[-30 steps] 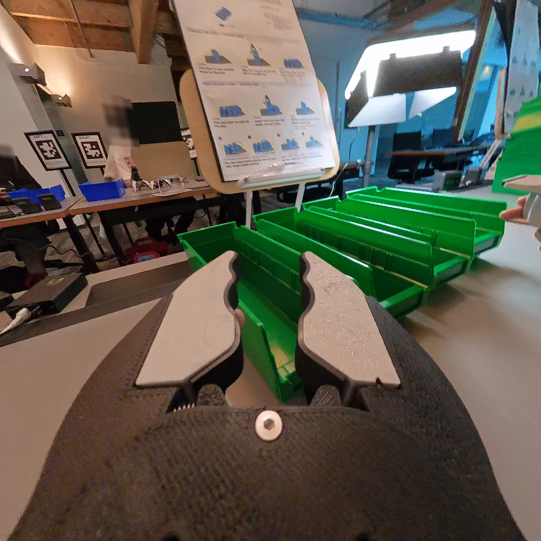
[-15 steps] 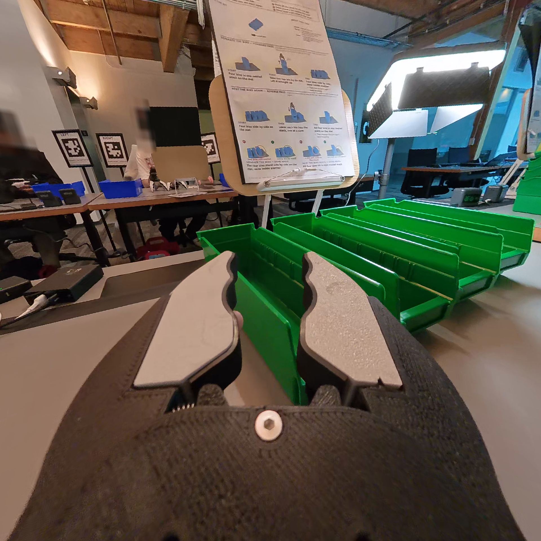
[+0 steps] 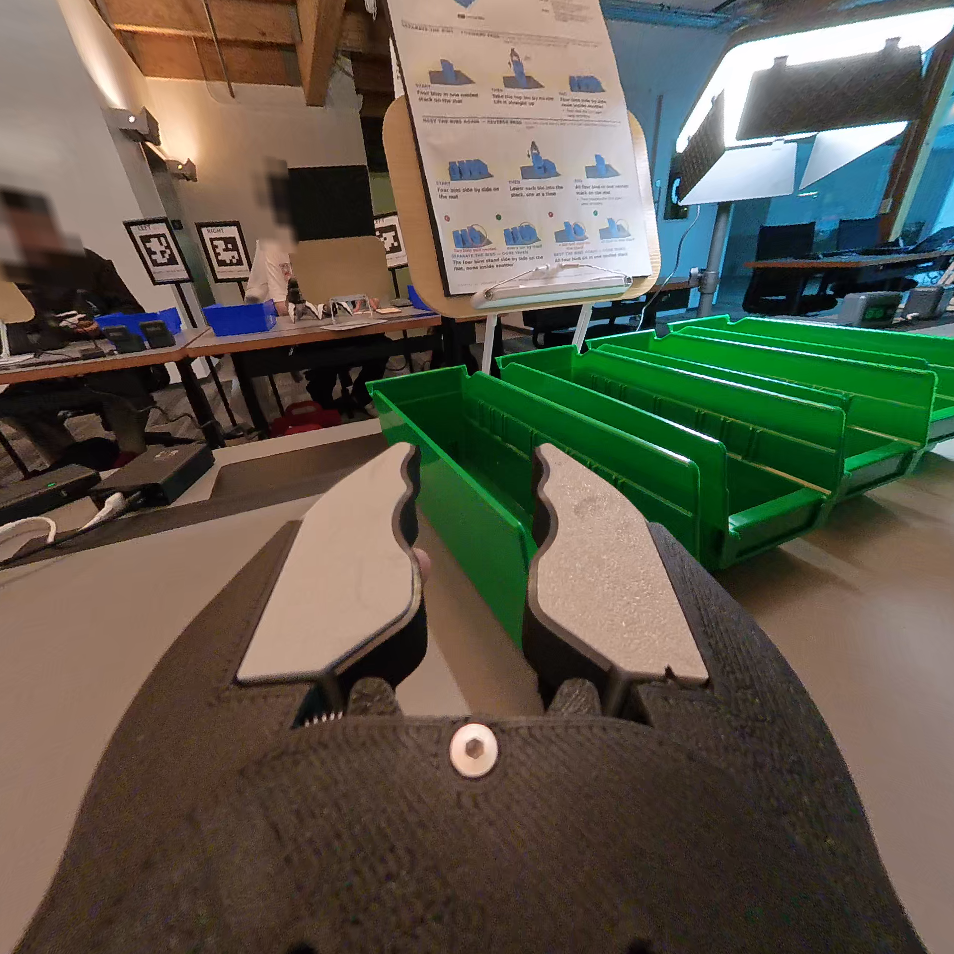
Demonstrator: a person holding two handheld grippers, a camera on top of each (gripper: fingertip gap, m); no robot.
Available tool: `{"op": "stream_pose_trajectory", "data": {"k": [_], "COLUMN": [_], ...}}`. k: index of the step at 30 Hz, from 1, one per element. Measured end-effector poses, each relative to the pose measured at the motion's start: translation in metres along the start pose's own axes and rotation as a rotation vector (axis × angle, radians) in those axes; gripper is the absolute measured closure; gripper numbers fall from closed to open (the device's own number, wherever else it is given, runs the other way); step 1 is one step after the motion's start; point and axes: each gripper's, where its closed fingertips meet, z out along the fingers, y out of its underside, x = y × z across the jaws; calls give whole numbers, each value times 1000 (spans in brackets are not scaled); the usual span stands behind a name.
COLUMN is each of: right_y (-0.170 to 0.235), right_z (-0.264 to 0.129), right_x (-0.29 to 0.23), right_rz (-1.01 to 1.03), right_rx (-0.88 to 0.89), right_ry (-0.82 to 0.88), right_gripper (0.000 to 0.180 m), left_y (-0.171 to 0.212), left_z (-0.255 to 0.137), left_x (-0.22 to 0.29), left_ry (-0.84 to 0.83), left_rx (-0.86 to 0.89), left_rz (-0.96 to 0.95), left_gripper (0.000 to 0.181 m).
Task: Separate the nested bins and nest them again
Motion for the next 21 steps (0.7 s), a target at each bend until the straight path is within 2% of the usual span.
{"op": "stream_pose_trajectory", "data": {"k": [6, 9, 15, 17, 21], "right_y": [14, 17, 24, 31, 44], "right_z": [8, 10, 15, 17, 20], "right_x": [-14, -18, -30, -32, -34], "right_rz": [-48, -75, -139, -149, -171], "right_rx": [-58, -75, -111, -136, -184], "right_ry": [-10, -3, -12, -14, -15], "right_gripper": [156, 157, 159, 160, 160], "left_y": [0, 4, 19, 25, 52], "left_z": [-4, -3, 1, 0, -5], "left_x": [3, 16, 40, 52, 78], "left_ry": [25, 106, 195, 247, 380], "left_rx": [-16, -47, -97, -120, -242], "left_rz": [26, 58, 215, 276, 363], "left_gripper": [140, 140, 141, 147, 152]}}
